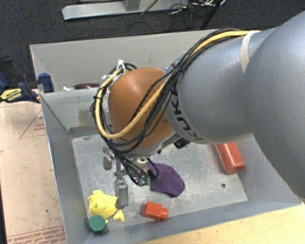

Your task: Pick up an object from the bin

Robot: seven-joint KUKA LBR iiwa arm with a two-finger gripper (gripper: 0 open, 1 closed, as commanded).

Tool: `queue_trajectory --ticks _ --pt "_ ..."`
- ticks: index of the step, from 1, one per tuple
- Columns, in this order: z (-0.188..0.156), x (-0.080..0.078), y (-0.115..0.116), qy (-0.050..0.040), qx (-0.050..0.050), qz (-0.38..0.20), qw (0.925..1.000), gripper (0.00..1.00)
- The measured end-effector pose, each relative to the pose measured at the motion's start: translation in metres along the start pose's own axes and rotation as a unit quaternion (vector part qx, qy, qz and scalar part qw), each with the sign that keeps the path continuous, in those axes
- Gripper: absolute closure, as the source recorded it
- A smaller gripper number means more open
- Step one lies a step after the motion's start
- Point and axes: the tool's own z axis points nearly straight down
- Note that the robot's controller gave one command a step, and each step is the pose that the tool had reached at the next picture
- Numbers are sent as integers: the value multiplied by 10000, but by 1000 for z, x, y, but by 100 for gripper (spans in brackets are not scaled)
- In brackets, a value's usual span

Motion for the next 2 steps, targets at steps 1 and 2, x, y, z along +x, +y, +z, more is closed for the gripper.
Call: queue_trajectory --ticks 1,2 --pt "-5 -2 -1 -34 -8 19 10000 0" --pt "32 7 -32 -32 -15 -121 9999 0"
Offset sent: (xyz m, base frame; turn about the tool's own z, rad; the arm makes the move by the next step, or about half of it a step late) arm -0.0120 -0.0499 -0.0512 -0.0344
